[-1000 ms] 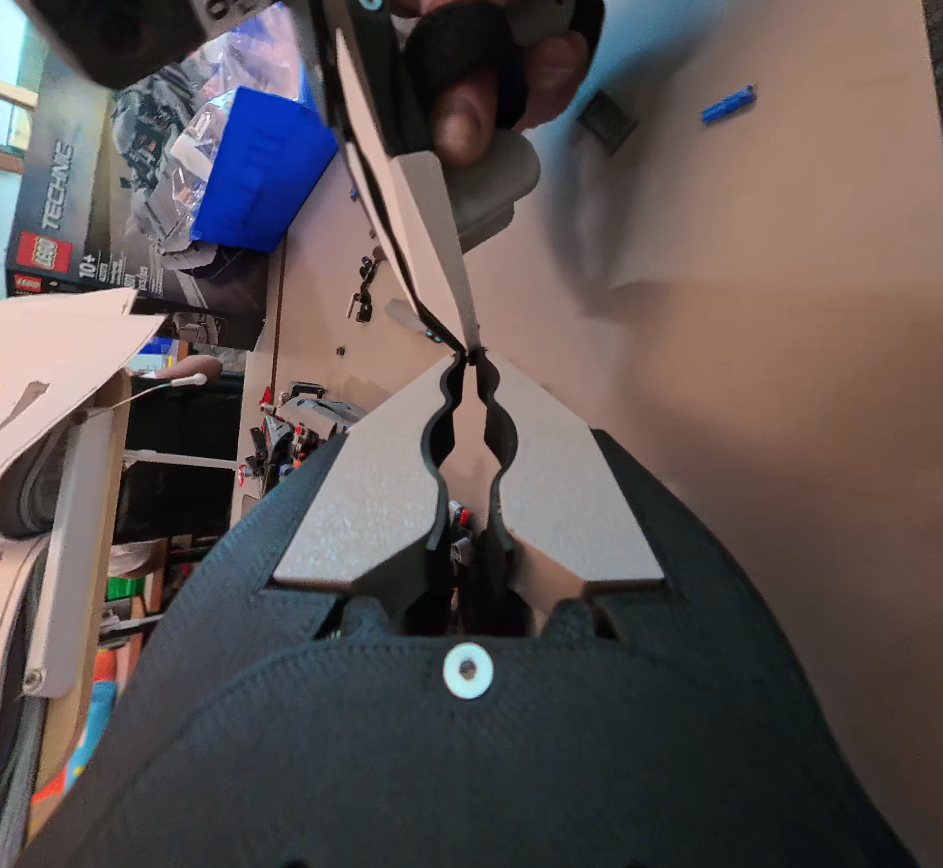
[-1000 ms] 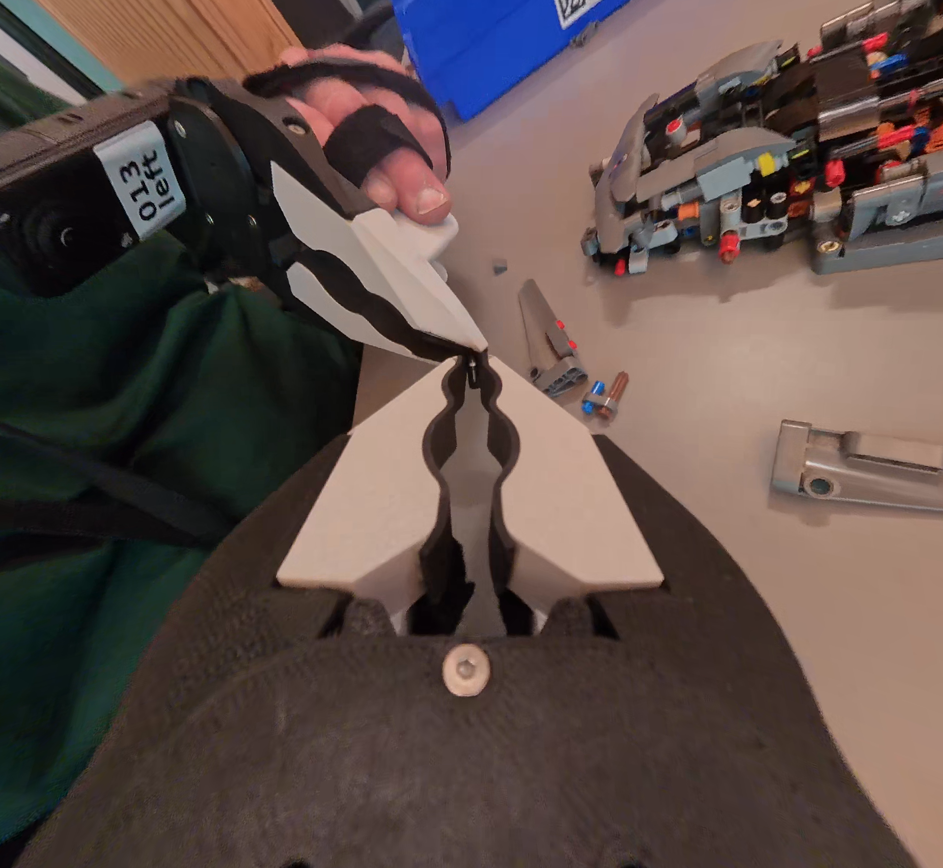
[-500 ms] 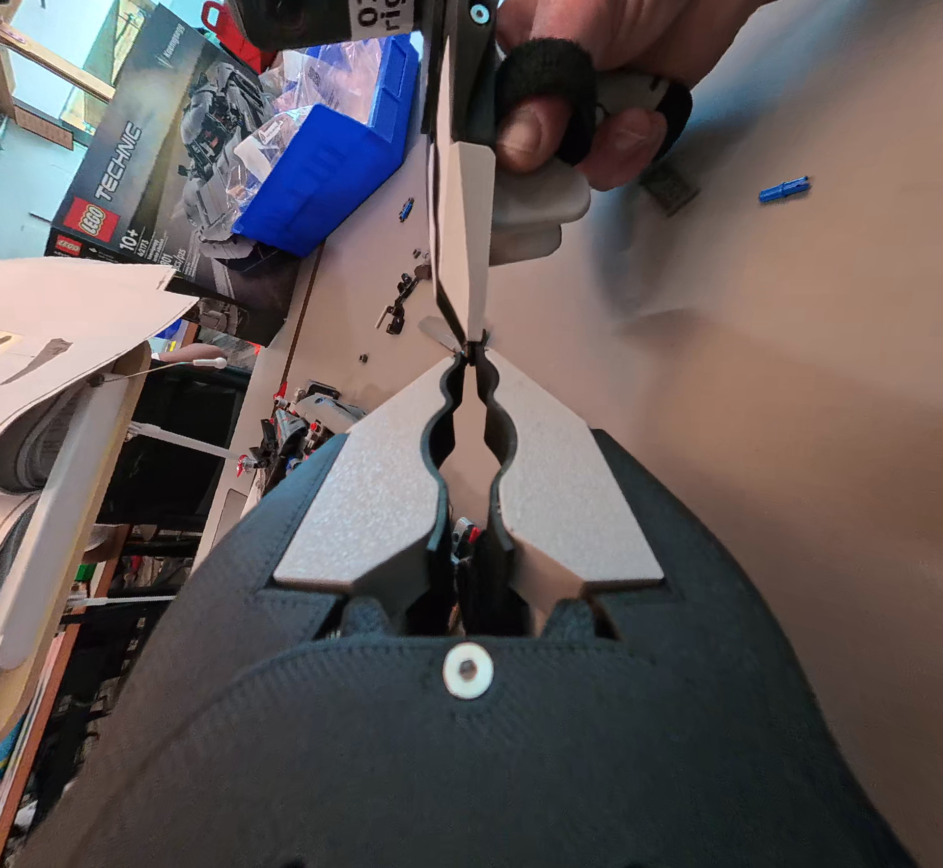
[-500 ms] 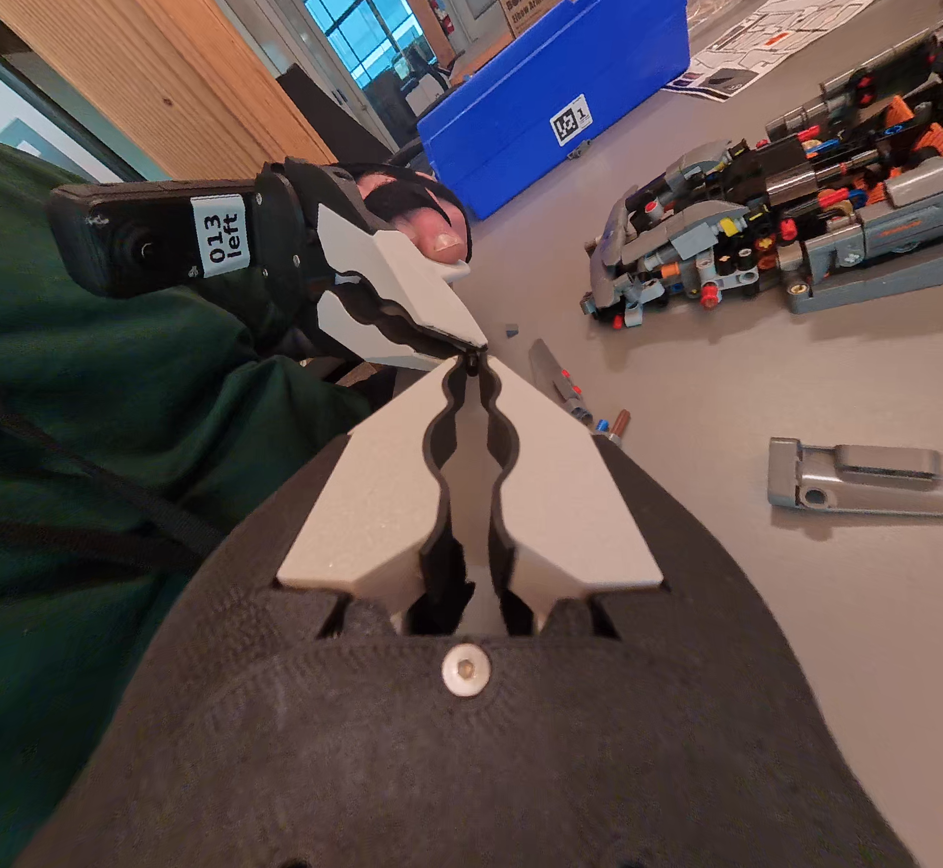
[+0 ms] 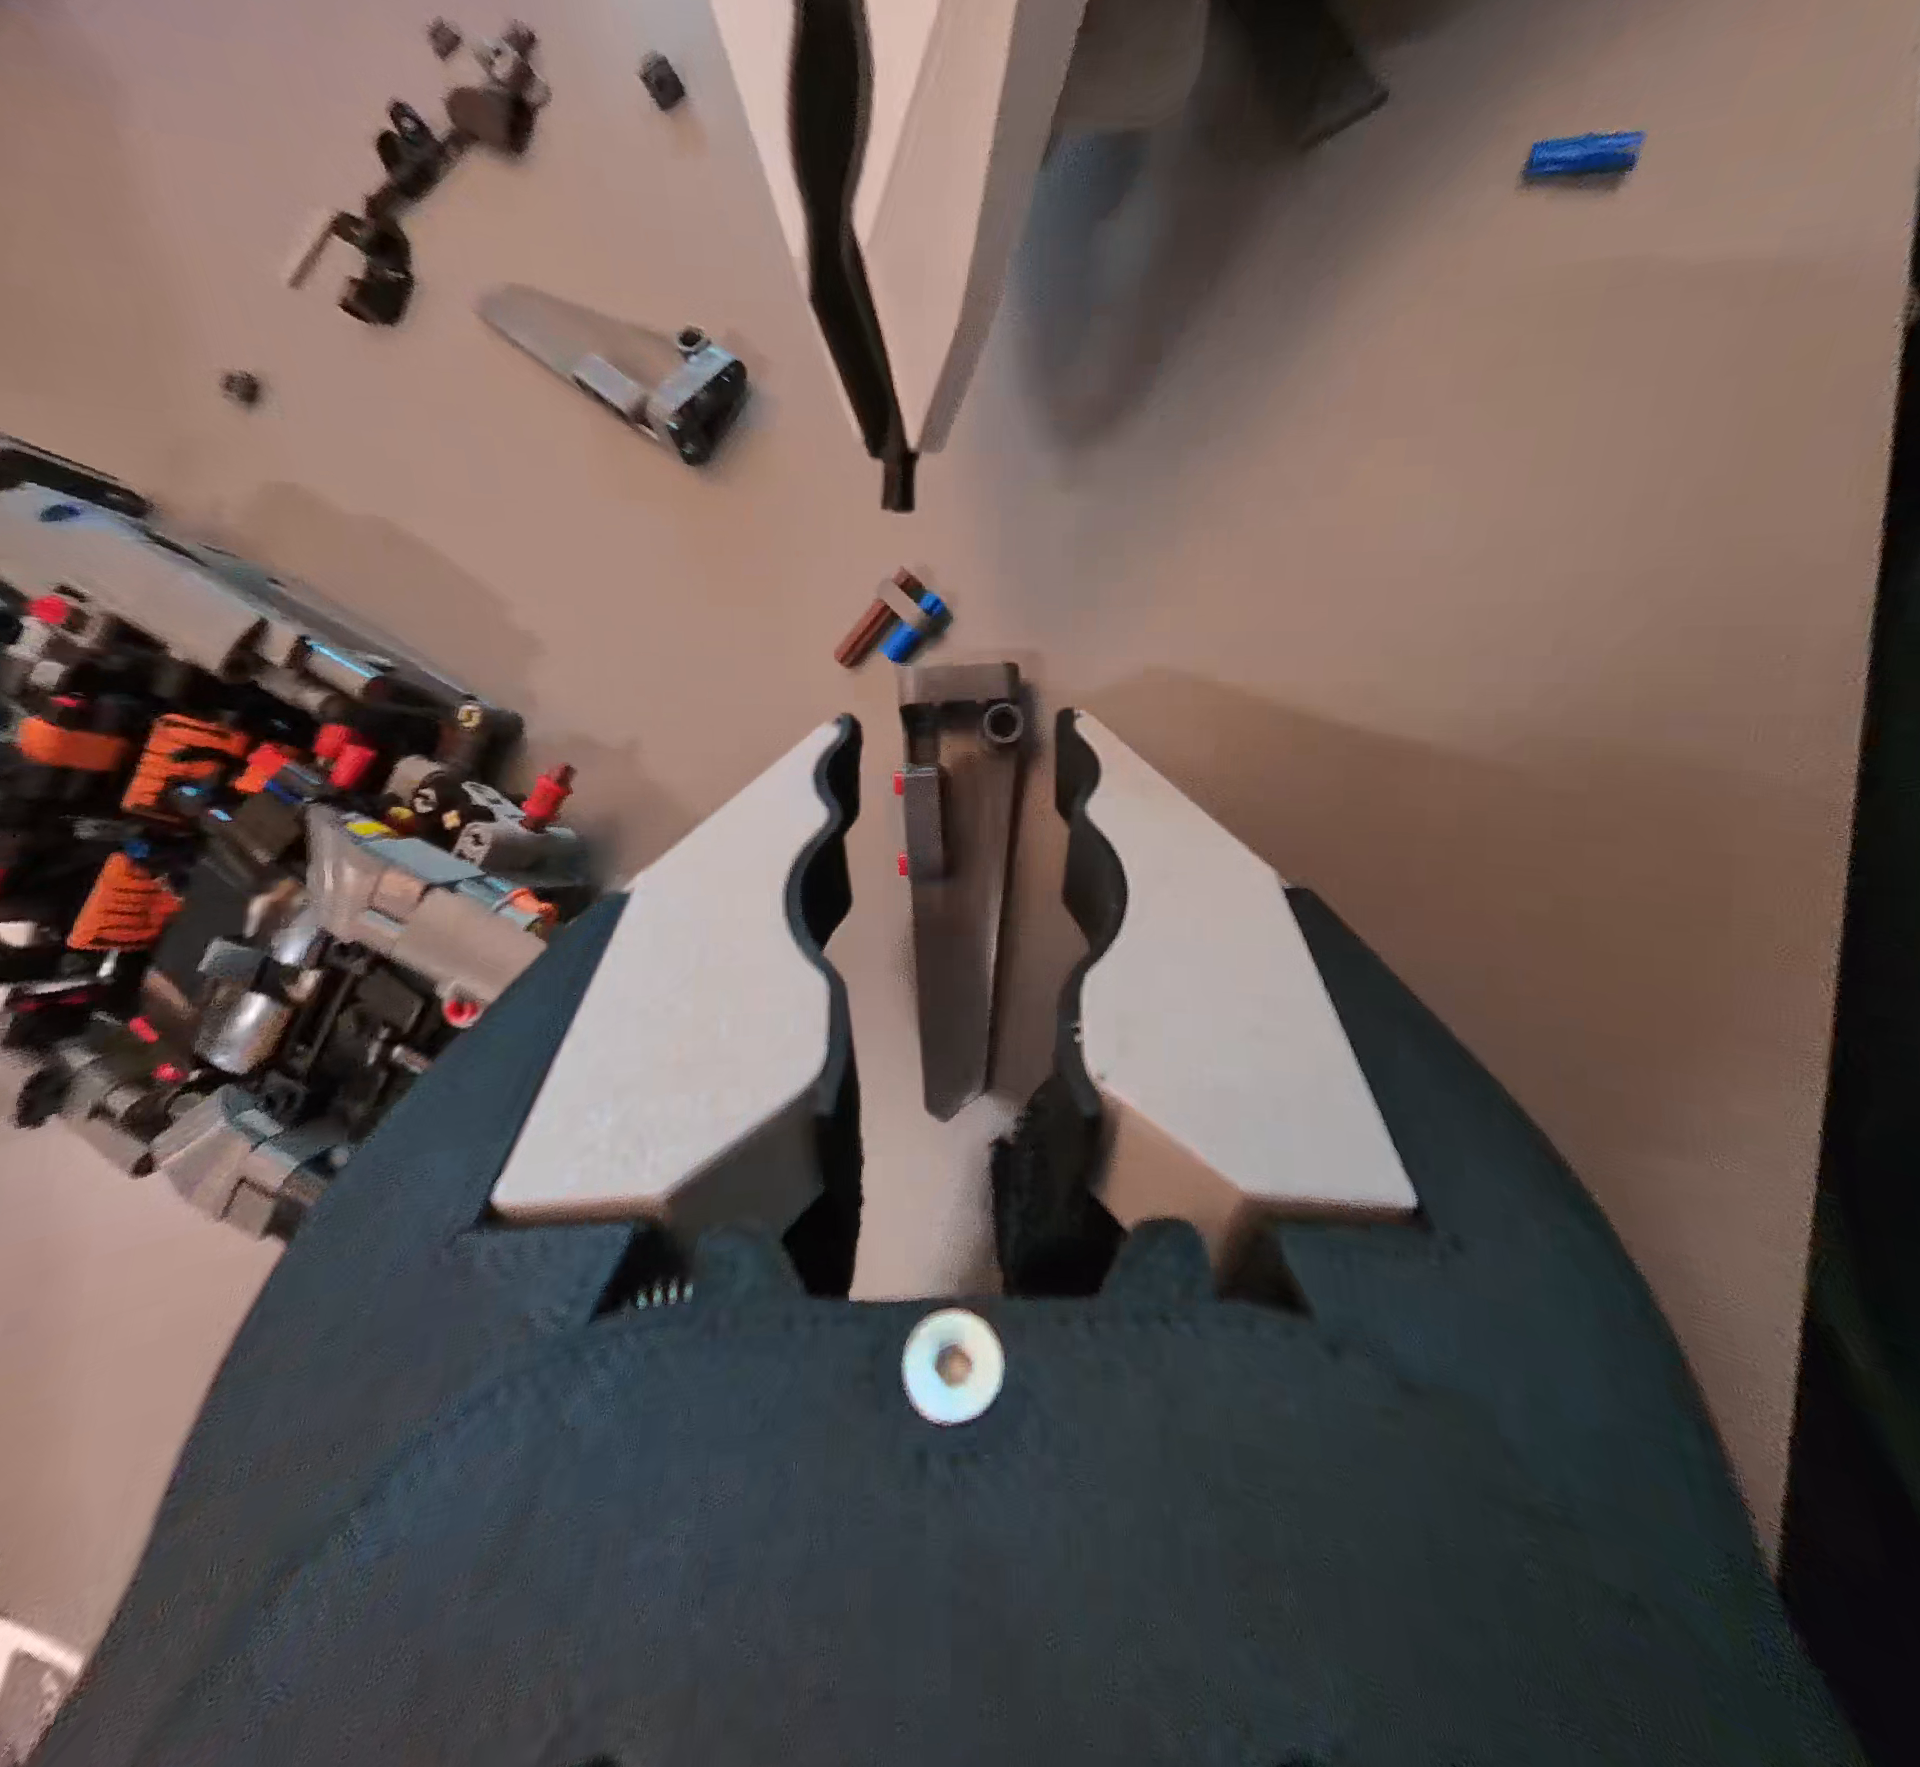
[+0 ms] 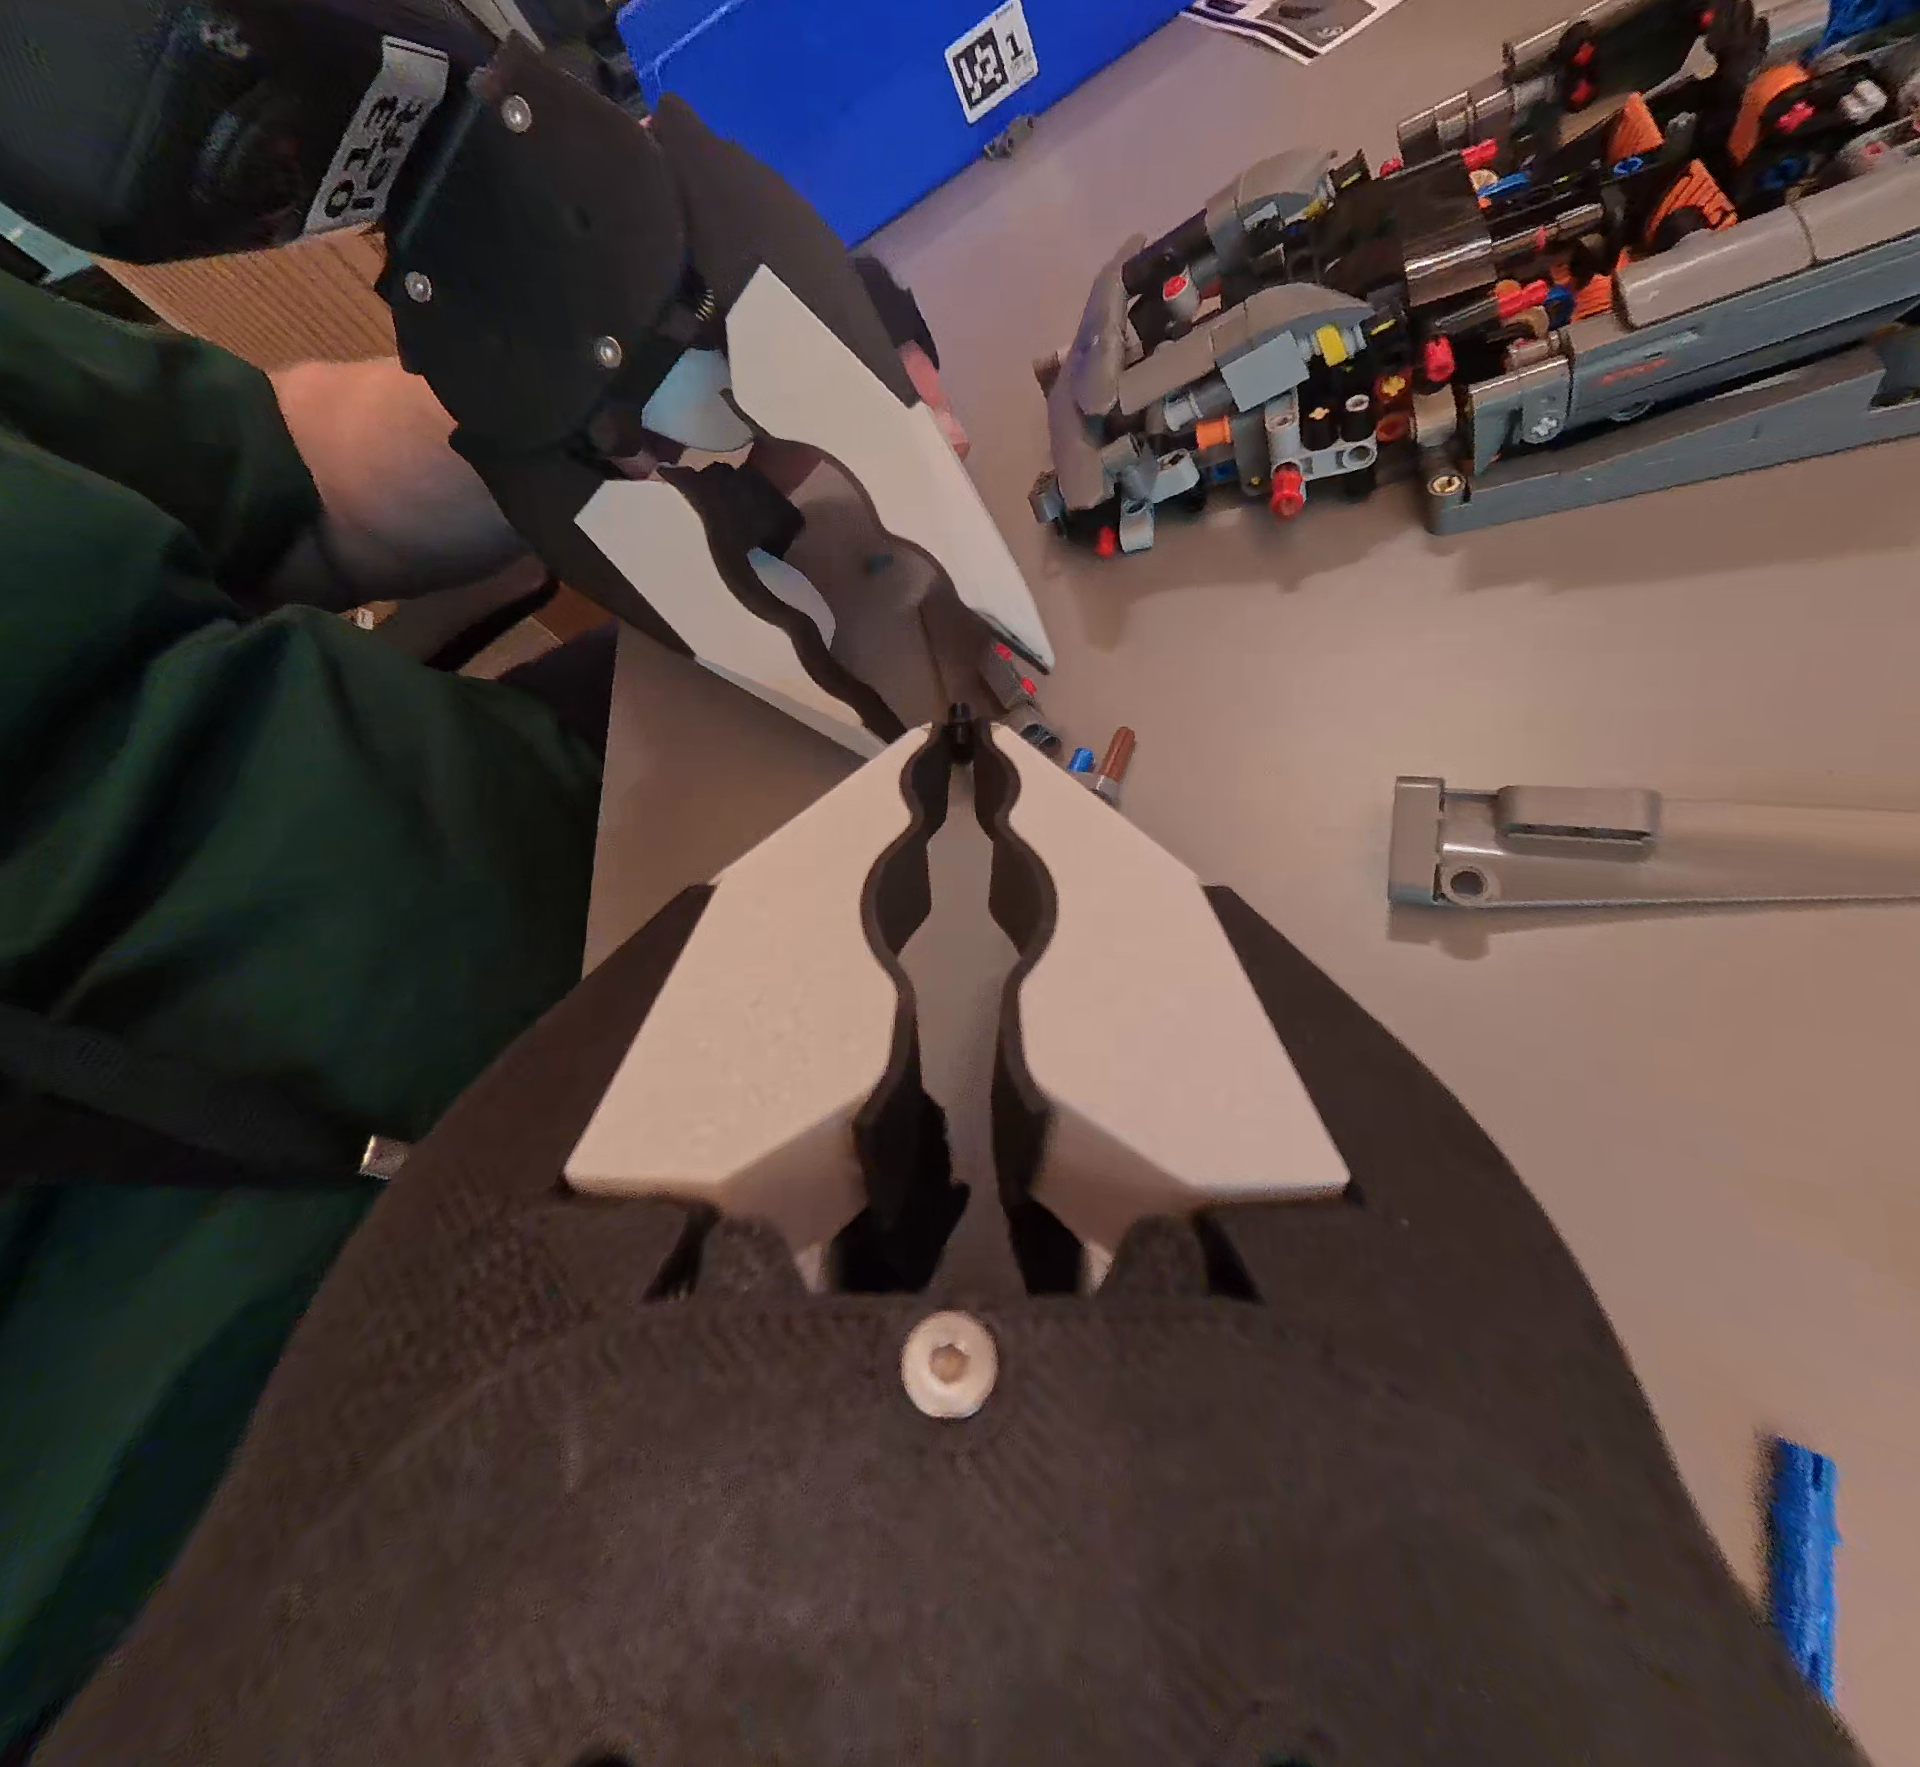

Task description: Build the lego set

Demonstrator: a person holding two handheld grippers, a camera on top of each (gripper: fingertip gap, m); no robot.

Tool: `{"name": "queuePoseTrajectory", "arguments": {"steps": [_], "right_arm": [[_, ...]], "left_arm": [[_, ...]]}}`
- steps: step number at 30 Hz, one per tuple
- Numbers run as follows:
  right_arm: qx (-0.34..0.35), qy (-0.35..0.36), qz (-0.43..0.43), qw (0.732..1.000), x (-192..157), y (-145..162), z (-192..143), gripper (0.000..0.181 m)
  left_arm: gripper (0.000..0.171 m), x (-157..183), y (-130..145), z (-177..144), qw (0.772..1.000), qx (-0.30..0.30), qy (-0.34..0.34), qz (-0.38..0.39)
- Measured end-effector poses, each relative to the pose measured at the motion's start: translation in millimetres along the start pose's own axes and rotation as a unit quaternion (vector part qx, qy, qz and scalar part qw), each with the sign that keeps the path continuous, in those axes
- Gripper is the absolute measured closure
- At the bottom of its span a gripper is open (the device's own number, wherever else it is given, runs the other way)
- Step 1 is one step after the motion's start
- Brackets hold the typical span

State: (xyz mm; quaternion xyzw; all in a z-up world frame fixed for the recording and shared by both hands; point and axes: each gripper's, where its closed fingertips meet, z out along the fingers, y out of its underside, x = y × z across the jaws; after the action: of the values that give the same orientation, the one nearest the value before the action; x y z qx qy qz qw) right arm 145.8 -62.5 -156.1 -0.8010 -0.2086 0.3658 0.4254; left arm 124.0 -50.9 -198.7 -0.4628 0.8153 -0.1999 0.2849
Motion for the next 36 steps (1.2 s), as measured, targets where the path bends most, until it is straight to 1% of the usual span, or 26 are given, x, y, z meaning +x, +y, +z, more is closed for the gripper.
{"name": "queuePoseTrajectory", "arguments": {"steps": [3, 6, 11, 14, 17, 20, 22, 24, 29, 36], "right_arm": [[-0.004, 0.004, -0.003, 1.0, 2, 1, 1, 0.18], [-0.006, 0.004, -0.005, 1.0, 2, 1, 1, 0.18], [-0.003, 0.0, -0.006, 1.0, 1, 0, 1, 0.18], [0.003, -0.001, -0.01, 1.0, 1, -2, -1, 0.18], [0.008, 0.002, -0.016, 1.0, 1, -4, -2, 0.18], [0.02, 0.007, -0.023, 1.0, 1, -10, -5, 0.18], [0.028, 0.013, -0.032, 0.999, 1, -16, -7, 0.179], [0.036, 0.018, -0.042, 0.998, 0, -24, -9, 0.179], [0.042, 0.03, -0.074, 0.996, 1, -42, -10, 0.18], [0.044, 0.049, -0.12, 0.991, 3, -66, -6, 0.18]], "left_arm": [[0.14, 1, 2, 6, 1.0, -0.009, 0.014, -0.023], [0.149, -1, 2, 7, 0.999, -0.011, 0.015, -0.03], [0.149, -2, 0, 9, 0.999, -0.008, 0.011, -0.031], [0.149, -4, 0, 8, 1.0, -0.003, -0.01, -0.021], [0.149, -9, -7, 3, 0.999, 0.024, -0.032, -0.026], [0.149, -21, -13, -8, 0.995, 0.056, -0.072, -0.028], [0.149, -28, -16, -16, 0.992, 0.072, -0.098, -0.025], [0.149, -32, -19, -23, 0.99, 0.09, -0.11, -0.023], [0.149, -50, -27, -42, 0.976, 0.136, -0.166, -0.023], [0.149, -63, -39, -52, 0.964, 0.17, -0.203, 0.003]]}}
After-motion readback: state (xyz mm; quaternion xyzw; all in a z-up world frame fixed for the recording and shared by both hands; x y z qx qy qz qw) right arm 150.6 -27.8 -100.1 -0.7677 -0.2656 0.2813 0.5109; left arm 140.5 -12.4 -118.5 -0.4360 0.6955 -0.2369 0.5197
